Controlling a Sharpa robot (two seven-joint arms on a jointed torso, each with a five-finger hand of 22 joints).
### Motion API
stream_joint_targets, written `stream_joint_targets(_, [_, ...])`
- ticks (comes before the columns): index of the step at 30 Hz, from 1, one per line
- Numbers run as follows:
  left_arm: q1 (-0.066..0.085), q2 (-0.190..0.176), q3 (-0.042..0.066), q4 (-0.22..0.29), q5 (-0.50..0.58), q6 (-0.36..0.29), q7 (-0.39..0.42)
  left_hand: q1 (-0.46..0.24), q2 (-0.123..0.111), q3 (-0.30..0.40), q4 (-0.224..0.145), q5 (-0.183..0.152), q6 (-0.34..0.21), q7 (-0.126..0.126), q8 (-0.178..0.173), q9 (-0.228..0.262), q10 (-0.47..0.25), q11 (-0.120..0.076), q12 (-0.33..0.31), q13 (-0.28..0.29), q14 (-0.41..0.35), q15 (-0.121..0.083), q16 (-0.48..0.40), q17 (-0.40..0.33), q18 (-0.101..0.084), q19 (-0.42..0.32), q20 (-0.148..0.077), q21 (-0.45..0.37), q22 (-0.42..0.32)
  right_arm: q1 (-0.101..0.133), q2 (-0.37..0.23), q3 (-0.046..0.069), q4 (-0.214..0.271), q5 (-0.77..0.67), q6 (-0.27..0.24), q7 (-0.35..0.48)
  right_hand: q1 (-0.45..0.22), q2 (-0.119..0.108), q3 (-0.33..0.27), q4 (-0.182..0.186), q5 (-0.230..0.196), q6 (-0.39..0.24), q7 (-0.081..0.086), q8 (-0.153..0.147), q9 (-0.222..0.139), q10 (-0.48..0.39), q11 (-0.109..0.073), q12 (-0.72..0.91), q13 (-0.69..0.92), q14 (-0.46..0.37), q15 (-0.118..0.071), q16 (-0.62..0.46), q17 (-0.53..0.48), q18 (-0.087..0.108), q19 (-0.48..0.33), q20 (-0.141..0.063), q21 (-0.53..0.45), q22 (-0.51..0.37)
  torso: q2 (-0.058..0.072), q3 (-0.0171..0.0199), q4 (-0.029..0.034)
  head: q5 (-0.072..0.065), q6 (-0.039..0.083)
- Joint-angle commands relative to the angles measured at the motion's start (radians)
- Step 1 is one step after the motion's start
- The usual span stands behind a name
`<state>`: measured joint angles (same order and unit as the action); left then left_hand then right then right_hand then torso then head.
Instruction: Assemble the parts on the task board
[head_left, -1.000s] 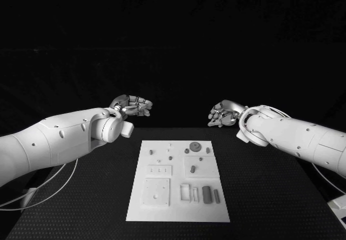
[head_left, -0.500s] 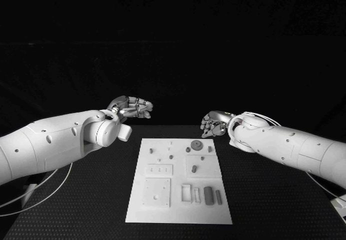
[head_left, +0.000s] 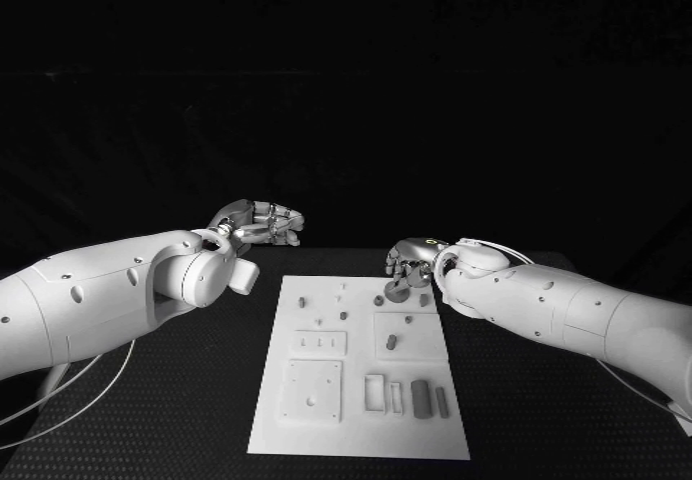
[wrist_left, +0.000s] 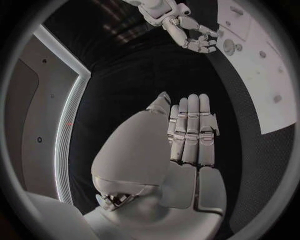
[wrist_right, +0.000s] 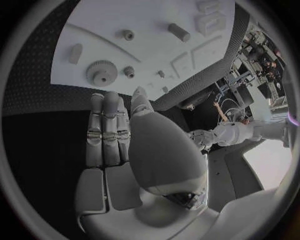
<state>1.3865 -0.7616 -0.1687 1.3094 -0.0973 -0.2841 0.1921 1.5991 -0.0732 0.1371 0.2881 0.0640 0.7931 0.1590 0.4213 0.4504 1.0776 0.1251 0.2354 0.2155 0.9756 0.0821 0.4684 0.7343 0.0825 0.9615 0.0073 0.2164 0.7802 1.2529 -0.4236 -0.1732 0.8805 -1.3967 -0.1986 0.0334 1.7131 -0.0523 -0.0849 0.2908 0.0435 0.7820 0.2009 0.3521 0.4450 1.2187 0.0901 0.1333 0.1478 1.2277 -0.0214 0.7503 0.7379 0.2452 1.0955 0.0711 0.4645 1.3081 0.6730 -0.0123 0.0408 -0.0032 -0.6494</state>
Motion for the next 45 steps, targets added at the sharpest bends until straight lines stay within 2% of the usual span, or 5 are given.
stream_joint_targets(1, [0.006,-0.004,0.001,0.010,-0.006,-0.003,0.017,-0.004,-0.009,-0.005,0.001,-0.003,-0.001,0.006,-0.004,0.002,0.001,0.004,-0.005,0.001,0.003,0.001,-0.005,0.002,-0.020,0.001,-0.007,-0.006,-0.001,-0.008,0.006,0.000,-0.006,-0.060,-0.030,-0.019,-0.010,-0.008,0.012,0.001,0.004,0.017,-0.006,-0.001,0.000,-0.107,0.036,-0.066,-0.028,-0.034,0.035,-0.016,-0.001,0.012,-0.025,0.008,-0.017,0.001,0.022,-0.0049,0.0095,-0.006,0.008])
stream_joint_targets(4, [0.007,-0.004,0.001,0.010,-0.006,-0.003,0.016,-0.005,-0.009,-0.006,0.001,-0.003,-0.002,0.007,-0.005,0.002,0.001,0.004,-0.007,0.001,0.004,0.001,-0.005,0.002,-0.021,0.001,-0.008,-0.006,-0.001,-0.010,0.005,0.000,0.006,-0.081,-0.030,-0.018,0.000,-0.017,0.022,0.000,0.004,0.013,-0.013,-0.008,-0.005,-0.184,0.062,-0.074,-0.054,-0.053,0.059,-0.022,0.002,0.008,-0.043,0.014,-0.030,0.001,0.028,-0.0059,0.0126,-0.008,0.007])
stream_joint_targets(8, [0.007,-0.006,0.001,0.010,-0.006,-0.004,0.017,-0.006,-0.010,-0.006,0.001,-0.003,-0.002,0.007,-0.006,0.002,0.001,0.005,-0.008,0.002,0.004,0.001,-0.006,0.003,-0.023,0.002,-0.009,-0.007,-0.001,-0.012,0.006,0.000,0.028,-0.127,-0.039,-0.022,0.006,-0.027,0.028,0.000,0.004,0.007,-0.021,-0.015,-0.010,-0.239,0.069,-0.072,-0.073,-0.069,0.066,-0.026,0.005,0.006,-0.057,0.020,-0.040,0.002,0.037,-0.0076,0.0155,-0.009,0.007])
stream_joint_targets(19, [0.007,-0.005,0.001,0.008,-0.006,-0.003,0.017,-0.009,-0.010,-0.005,0.001,-0.003,-0.003,0.009,-0.009,0.003,0.000,0.005,-0.013,0.003,0.005,0.000,-0.008,0.006,-0.026,0.003,-0.012,-0.009,-0.001,-0.016,0.006,0.000,0.063,-0.193,-0.055,-0.026,0.017,-0.039,0.042,-0.002,0.004,0.010,-0.037,-0.016,-0.013,-0.270,0.063,-0.067,-0.080,-0.075,0.060,-0.024,0.010,0.007,-0.063,0.024,-0.045,0.008,0.049,-0.0116,0.0145,-0.010,0.015])
stream_joint_targets(45, [0.013,-0.023,0.002,0.028,-0.006,-0.008,0.017,-0.014,-0.012,-0.005,0.001,-0.003,-0.005,0.012,-0.015,0.005,-0.001,0.007,-0.020,0.004,0.006,0.000,-0.012,0.009,-0.031,0.005,-0.017,-0.013,0.000,-0.032,0.018,-0.005,0.041,-0.243,-0.066,-0.019,0.060,-0.024,0.066,-0.002,0.004,0.065,-0.043,-0.002,-0.015,-0.183,0.051,-0.046,-0.071,-0.033,0.048,0.021,0.040,0.017,-0.018,0.012,-0.003,0.024,0.069,-0.0117,0.0217,-0.010,0.015])
